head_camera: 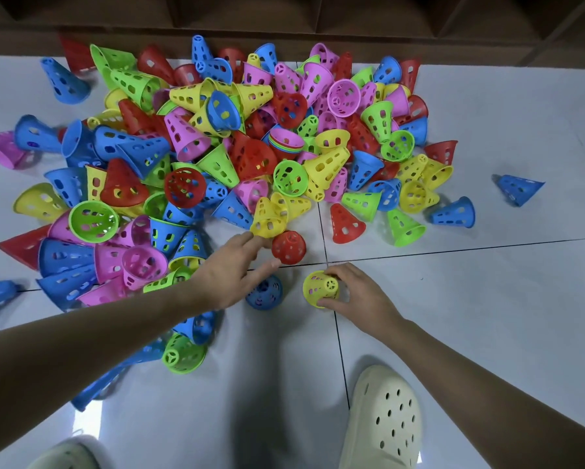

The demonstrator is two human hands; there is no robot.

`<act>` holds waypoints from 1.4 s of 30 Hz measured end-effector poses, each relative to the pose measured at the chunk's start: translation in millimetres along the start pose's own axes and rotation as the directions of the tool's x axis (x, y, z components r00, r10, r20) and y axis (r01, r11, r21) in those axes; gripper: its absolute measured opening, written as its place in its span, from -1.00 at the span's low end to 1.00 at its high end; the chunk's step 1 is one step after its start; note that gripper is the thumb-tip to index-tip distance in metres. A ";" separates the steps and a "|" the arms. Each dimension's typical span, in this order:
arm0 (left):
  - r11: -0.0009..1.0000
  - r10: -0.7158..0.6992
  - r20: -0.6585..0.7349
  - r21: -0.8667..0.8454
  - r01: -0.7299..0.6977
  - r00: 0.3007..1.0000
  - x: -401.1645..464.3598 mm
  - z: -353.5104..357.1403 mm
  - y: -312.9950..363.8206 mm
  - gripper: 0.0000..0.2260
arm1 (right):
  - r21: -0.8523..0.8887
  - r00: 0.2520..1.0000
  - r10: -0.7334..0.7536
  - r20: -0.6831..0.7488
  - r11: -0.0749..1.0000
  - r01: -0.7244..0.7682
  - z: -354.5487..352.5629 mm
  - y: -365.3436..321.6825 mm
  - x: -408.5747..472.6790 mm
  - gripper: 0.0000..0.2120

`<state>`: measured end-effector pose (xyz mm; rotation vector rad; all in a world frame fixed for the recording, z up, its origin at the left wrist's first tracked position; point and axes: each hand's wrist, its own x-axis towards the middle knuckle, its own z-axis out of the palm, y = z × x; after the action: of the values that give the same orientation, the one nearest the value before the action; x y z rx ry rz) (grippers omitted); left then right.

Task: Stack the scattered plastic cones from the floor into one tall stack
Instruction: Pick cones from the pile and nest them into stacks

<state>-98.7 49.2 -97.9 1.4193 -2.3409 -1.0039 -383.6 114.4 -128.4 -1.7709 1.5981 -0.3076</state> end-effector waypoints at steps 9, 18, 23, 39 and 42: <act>0.993 -0.104 0.124 -0.036 0.110 0.987 56.9 11.3 4.8 -0.45 | 0.049 0.936 0.010 -0.352 0.999 0.008 -35.6 1.1 35.7 -0.63; 0.997 -0.073 0.051 0.007 0.072 0.996 68.9 11.1 0.7 -0.61 | -0.456 0.948 0.152 -0.281 0.848 -0.271 -54.7 -1.0 102.3 -0.42; 0.992 -0.028 -0.108 -0.125 0.015 0.994 43.0 -28.3 7.0 -0.63 | -0.498 0.923 0.305 -0.234 0.777 -0.384 -49.5 -3.8 100.1 -0.50; 0.993 0.041 0.137 0.102 -0.055 0.990 -30.6 -11.3 -8.4 -0.61 | 0.600 0.942 0.285 -0.177 0.790 -0.127 -40.6 -44.9 9.6 -0.61; 0.989 0.067 0.175 0.118 -0.088 0.982 -25.4 -6.1 -16.8 -0.61 | 0.510 0.963 0.178 -0.200 0.859 -0.053 -33.7 -47.4 -3.4 -0.57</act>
<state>-71.0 63.0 -100.5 1.3197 -2.6028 -1.0104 -368.5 104.6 -72.9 -1.2633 1.5964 -0.8290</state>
